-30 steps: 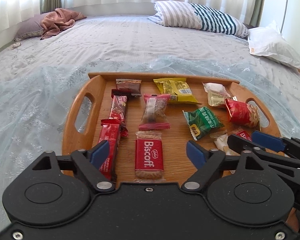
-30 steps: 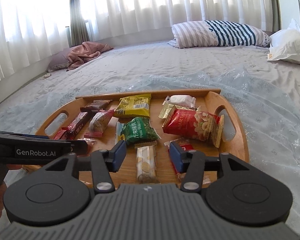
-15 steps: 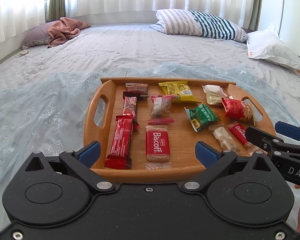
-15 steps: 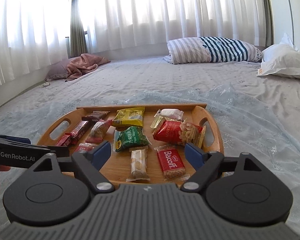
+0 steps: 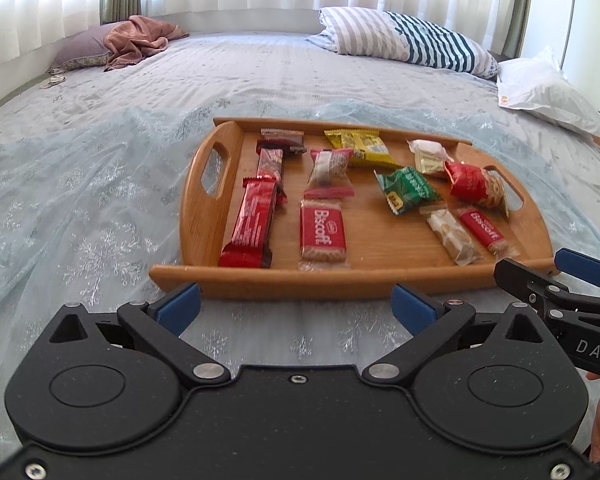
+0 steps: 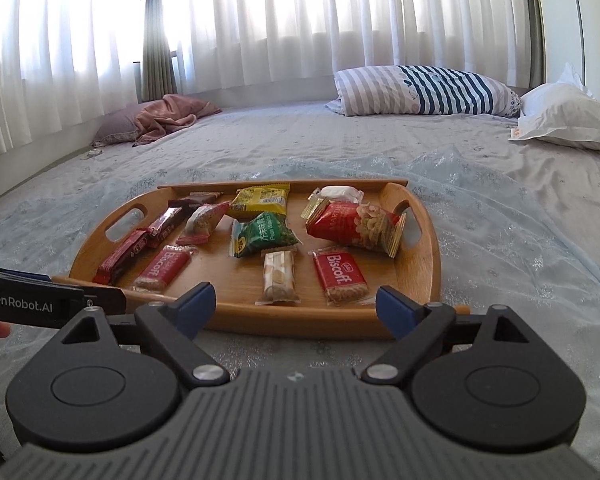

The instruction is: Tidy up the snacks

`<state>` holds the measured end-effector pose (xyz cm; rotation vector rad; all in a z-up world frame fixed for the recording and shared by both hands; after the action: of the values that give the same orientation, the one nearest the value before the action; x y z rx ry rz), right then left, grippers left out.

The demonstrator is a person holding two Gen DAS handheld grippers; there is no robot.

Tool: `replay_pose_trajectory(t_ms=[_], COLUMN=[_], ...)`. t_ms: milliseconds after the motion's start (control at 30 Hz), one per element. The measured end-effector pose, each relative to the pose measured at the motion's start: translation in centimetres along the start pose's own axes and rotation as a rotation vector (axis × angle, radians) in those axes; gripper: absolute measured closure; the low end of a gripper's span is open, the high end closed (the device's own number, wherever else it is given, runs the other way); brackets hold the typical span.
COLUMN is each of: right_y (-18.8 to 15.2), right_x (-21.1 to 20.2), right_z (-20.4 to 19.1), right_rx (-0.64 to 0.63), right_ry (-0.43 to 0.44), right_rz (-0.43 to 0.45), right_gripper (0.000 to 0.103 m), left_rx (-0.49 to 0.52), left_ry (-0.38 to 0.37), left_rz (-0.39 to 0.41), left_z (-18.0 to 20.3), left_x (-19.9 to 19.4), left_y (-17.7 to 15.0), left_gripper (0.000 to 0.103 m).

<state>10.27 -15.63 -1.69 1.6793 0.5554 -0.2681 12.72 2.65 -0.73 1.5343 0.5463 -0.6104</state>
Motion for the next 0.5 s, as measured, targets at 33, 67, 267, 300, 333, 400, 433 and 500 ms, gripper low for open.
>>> replay_pose_trajectory(t_ms=[33, 67, 267, 300, 333, 400, 433, 500], right_y=[-0.3, -0.5, -1.9, -2.0, -2.2, -2.5, -2.6, -2.9], right_x=[0.0, 0.0, 0.1, 0.1, 0.2, 0.3, 0.4, 0.6], right_z=[0.0, -0.1, 0.0, 0.1, 0.1, 0.2, 0.2, 0.3], right_rx=[-0.003, -0.005, -0.017, -0.02, -0.024, -0.028, -0.03, -0.033], right_ry=[-0.001, -0.002, -0.019, -0.022, -0.026, -0.034, -0.038, -0.049], right_rz=[-0.005, -0.009, -0.025, -0.027, -0.028, -0.032, -0.034, -0.041], right_gripper=[0.008, 0.007, 0.004, 0.003, 0.002, 0.001, 0.001, 0.001], left_rx=[-0.003, -0.005, 0.004, 0.003, 0.002, 0.002, 0.002, 0.004], left_ry=[0.0, 0.0, 0.012, 0.013, 0.012, 0.012, 0.012, 0.015], left_rz=[-0.004, -0.008, -0.027, -0.03, -0.035, -0.04, -0.042, -0.046], left_z=[0.0, 0.0, 0.0, 0.0, 0.0, 0.0, 0.0, 0.0], left_x=[0.1, 0.2, 0.9, 1.0, 1.2, 1.5, 1.7, 2.0], left_y=[-0.3, -0.5, -1.8, -1.9, -2.1, -2.4, -2.5, -2.7], left_gripper=[0.001, 0.001, 0.001, 0.001, 0.001, 0.001, 0.001, 0.001])
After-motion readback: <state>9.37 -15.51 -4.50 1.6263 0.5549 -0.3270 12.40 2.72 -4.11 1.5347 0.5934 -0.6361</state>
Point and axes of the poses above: each gripper's, at about its wrist camera, not at the fingertips, and x roughly the way its jaws point, z to its right, y to its top, the point moved 7 cm from there along x, roughly the way its jaws point, and after that the axes turned 6 degrees about x, right-handed, at the moved point
